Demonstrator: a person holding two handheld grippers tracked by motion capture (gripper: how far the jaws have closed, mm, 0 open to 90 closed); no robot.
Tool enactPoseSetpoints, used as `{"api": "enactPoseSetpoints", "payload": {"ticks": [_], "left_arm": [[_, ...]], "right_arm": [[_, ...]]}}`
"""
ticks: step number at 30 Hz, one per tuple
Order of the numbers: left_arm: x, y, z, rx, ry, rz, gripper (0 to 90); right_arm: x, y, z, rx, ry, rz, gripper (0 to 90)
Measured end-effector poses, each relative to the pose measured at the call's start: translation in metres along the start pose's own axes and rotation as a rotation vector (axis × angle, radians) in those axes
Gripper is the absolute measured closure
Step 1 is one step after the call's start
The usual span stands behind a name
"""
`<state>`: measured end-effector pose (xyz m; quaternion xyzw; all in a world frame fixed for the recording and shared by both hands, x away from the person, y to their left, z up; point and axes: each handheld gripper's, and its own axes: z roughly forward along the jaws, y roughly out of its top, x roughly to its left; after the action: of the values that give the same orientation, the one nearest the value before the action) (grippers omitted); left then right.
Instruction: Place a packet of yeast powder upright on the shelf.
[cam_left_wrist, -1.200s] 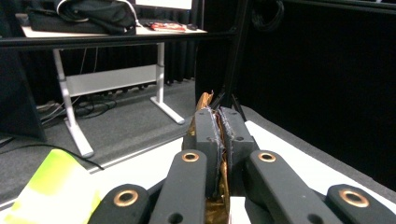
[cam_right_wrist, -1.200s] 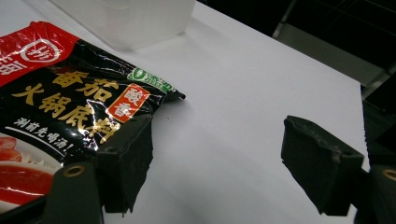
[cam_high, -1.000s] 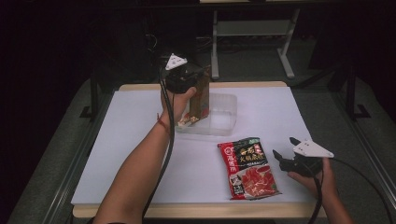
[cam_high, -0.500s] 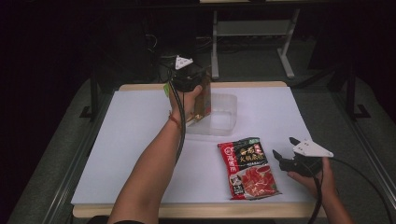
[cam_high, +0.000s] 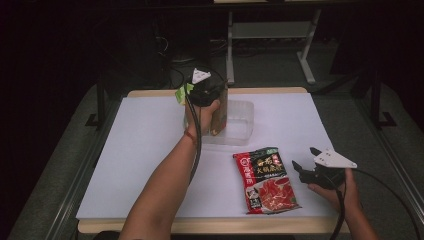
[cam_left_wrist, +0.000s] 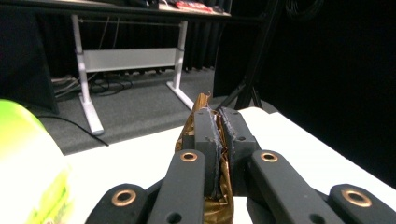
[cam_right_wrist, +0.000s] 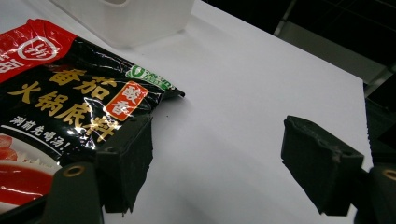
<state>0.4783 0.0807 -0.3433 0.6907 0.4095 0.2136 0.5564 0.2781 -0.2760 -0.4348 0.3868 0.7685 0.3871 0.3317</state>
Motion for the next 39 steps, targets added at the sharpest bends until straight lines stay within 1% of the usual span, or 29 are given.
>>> {"api": "enactPoseSetpoints", "payload": {"ticks": [2, 9, 12, 14, 15, 17, 21, 23, 25, 27, 30, 31, 37, 39], "left_arm": [[0.002, -0.002, -0.002, -0.003, -0.012, -0.003, 85.6], [0.004, -0.007, -0.009, 0.0, -0.031, 0.024, 85.2], [0.005, -0.009, -0.014, 0.0, -0.035, 0.045, 85.1], [0.005, -0.01, -0.017, 0.0, -0.038, 0.052, 84.9], [0.005, -0.011, -0.019, 0.001, -0.046, 0.061, 84.8], [0.004, -0.011, -0.021, 0.003, -0.047, 0.083, 84.7], [0.002, -0.013, -0.027, 0.005, -0.057, 0.108, 84.4], [0.001, -0.014, -0.03, 0.004, -0.071, 0.109, 84.2], [0.001, -0.015, -0.032, 0.005, -0.071, 0.118, 84.2], [0.0, -0.016, -0.035, 0.005, -0.082, 0.122, 83.9], [-0.001, -0.018, -0.037, 0.011, -0.088, 0.145, 83.6], [-0.001, -0.018, -0.038, 0.012, -0.083, 0.153, 83.5], [0.003, -0.02, -0.043, 0.016, -0.097, 0.153, 82.5], [0.003, -0.02, -0.045, 0.015, -0.104, 0.154, 80.6]], "right_arm": [[0.0, 0.0, 0.001, 0.0, 0.003, -0.004, 24.5], [-0.002, -0.001, 0.001, 0.006, 0.001, 0.007, 24.5], [-0.002, -0.001, 0.002, 0.006, 0.002, 0.004, 24.5], [-0.001, -0.001, 0.002, 0.006, 0.002, 0.003, 24.4], [-0.001, -0.001, 0.002, 0.007, 0.002, 0.003, 24.5], [-0.001, -0.001, 0.002, 0.009, 0.003, 0.002, 24.5], [0.0, -0.001, 0.003, 0.013, 0.004, -0.001, 24.5], [0.001, -0.001, 0.003, 0.014, 0.005, -0.004, 24.5], [0.001, -0.001, 0.004, 0.015, 0.006, -0.005, 24.5], [0.001, -0.001, 0.004, 0.016, 0.007, -0.004, 24.5], [0.002, -0.001, 0.004, 0.019, 0.006, -0.007, 24.5], [0.002, -0.001, 0.004, 0.019, 0.006, -0.007, 24.5], [0.002, -0.002, 0.003, 0.021, 0.005, -0.005, 24.5], [0.002, -0.002, 0.003, 0.021, 0.005, -0.003, 24.5]]}}
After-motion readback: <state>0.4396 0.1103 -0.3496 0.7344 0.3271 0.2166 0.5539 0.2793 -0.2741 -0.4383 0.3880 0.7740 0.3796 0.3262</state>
